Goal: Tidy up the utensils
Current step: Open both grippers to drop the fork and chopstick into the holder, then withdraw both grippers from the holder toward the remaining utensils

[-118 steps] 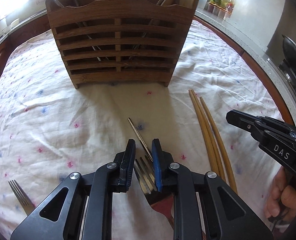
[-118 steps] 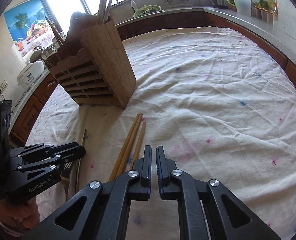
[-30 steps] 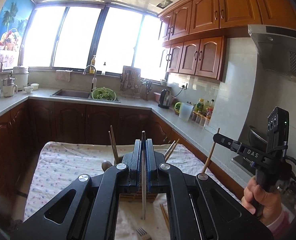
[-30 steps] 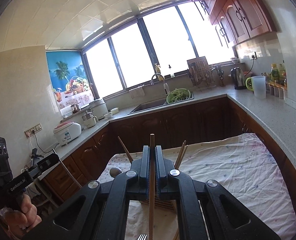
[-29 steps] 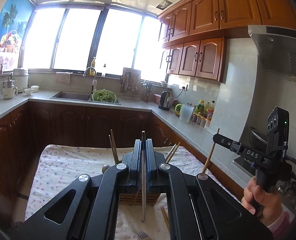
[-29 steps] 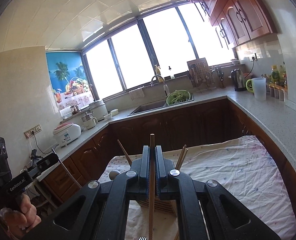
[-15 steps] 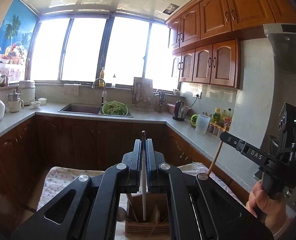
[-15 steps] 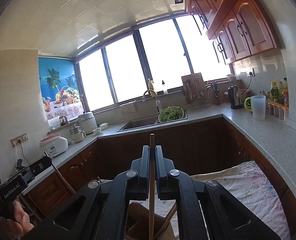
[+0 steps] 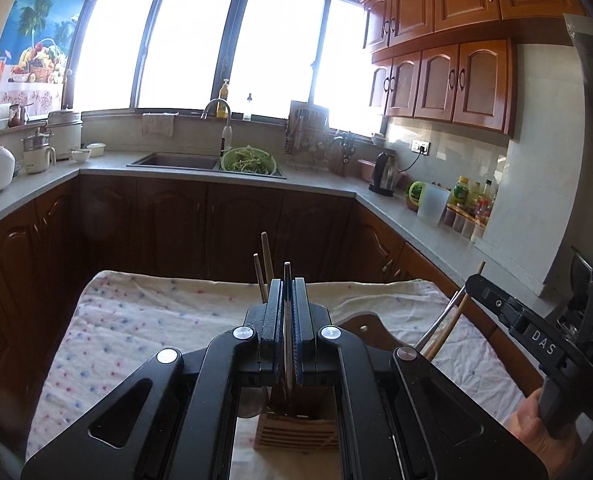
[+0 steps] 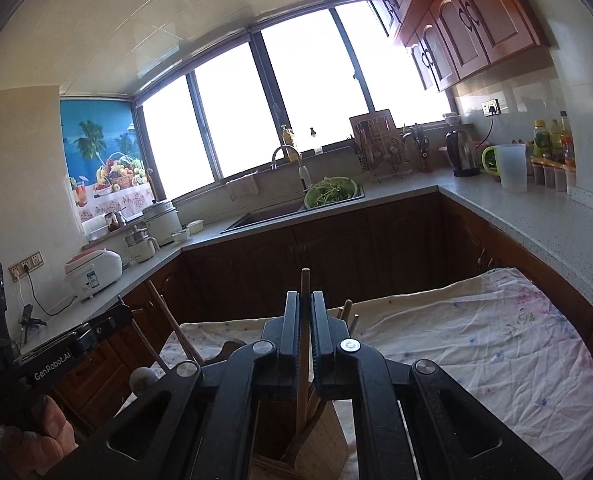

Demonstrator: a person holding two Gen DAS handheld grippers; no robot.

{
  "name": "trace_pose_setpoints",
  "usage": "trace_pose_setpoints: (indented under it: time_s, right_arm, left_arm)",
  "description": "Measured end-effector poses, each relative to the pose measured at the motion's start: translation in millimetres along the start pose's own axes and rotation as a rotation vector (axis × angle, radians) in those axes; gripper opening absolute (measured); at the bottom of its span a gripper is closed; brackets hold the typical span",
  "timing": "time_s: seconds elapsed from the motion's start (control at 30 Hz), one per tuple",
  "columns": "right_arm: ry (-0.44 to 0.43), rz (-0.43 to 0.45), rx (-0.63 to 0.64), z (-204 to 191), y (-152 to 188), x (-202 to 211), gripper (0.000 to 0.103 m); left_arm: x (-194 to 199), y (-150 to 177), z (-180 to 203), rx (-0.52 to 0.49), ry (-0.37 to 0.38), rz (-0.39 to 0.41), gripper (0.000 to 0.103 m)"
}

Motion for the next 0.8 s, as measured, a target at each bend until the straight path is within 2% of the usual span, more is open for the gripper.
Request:
trace_pose_setpoints:
  time_s: [0.1,0.43,0.6,0.63,0.67,0.7,0.73,0.8]
  right_arm:
    - [-0.002,-0.023,-0.009,5,6,-2,0.005]
    - [0.000,-0.046,-0.011,7,3,-5,0.006]
    - [-0.012,-0.043,-0.007,4,2,-1,0.015]
    - [-0.013,-0.038,-0.003,4,1,2,0.018]
    - [-0.016,-0.031,-0.001,3,0,5,0.030]
    - [-0.022,-0.023,-0.002,3,-1,9,0.042]
    - [-0.026,-0.015,-0.004,2,-3,13,0.046]
    - [-0.031,0.000,-0.010,3,-5,21,0.053]
  left_arm:
    - [-2,6,-2,-0.002,-0.023,0.009,0.003]
    - [-4,4,-11,0.016,-0.022,-0.013,0.003]
    - [-2,2,-13,0.026,-0.021,-0.037,0.005]
    - [-1,2,-14,0.026,-0.024,-0.038,0.008]
    - [0,2,-14,0.029,-0.029,-0.038,0.011]
    - [2,2,-15,0.033,-0.034,-0.034,0.020]
    - [5,2,-17,0.038,-0.033,-0.028,0.031]
    - [11,3,-19,0.048,-0.042,-0.015,0.043]
Point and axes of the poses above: each gripper's, at about its wrist camera, not at the fingertips, and x roughly against the way its jaws point, z to its right, y to its underside, the point moved 7 cm from there along -x, roughly the way its jaws point, and after that the axes turned 11 degrees about -z, right-handed, at the moved point
